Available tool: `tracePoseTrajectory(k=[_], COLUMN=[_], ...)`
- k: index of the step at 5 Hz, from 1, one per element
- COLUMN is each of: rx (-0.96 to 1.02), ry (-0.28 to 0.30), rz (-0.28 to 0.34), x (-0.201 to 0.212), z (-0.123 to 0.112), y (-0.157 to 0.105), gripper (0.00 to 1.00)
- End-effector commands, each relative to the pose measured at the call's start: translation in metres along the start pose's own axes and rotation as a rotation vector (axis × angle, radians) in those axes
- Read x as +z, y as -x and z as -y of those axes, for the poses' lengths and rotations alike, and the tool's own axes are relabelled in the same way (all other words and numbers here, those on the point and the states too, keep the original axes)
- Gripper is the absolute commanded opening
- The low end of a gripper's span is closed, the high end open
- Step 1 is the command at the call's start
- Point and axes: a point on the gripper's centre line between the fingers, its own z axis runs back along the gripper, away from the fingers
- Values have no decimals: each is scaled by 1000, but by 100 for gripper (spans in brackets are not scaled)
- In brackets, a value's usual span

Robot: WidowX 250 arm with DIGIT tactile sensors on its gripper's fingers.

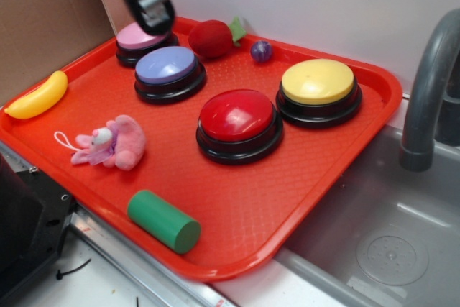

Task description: Push the red button.

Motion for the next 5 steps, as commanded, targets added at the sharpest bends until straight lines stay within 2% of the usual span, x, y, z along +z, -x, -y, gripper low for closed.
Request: tracePoseTrajectory(k=[1,3,5], rx=[-174,-284,-279], ry=[38,26,37], rz=[41,-69,-171], x=[-34,-84,-107], z=[2,13,9], y=[-19,-19,-15], gripper=[100,100,100])
